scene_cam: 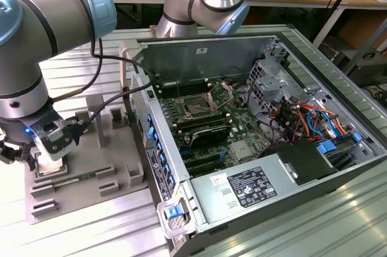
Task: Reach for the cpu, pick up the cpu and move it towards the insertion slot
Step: 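Pick up the cpu and move it towards the insertion slot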
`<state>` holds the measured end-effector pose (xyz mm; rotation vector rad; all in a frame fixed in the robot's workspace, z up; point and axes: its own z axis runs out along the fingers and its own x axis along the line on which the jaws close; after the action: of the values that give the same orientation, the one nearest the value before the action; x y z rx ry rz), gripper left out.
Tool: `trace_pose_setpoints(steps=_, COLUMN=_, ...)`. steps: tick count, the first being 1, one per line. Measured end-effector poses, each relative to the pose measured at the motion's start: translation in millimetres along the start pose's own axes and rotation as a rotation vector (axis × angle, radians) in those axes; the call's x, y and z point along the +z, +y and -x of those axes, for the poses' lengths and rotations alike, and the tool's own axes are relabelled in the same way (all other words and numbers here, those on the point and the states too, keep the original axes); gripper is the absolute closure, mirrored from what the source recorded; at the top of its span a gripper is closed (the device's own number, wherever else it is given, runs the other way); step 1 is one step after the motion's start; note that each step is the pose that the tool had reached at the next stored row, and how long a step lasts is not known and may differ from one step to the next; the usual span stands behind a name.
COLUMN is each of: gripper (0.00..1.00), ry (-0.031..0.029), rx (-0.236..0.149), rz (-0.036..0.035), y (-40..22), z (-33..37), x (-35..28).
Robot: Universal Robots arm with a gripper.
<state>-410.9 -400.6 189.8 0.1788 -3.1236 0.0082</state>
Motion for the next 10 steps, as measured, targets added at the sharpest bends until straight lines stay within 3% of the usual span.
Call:
trace_pose_setpoints(steps=5, gripper=0.45, ry=0.0005, rx=0.0, rz=-0.0001, y=-0.2, z=-0.1, x=-0.1)
trace_pose_setpoints(steps=10, gripper=0.45, ry=0.0001, rx=0.0, rz=0.0, y=-0.5, z=-0.1, x=0.0)
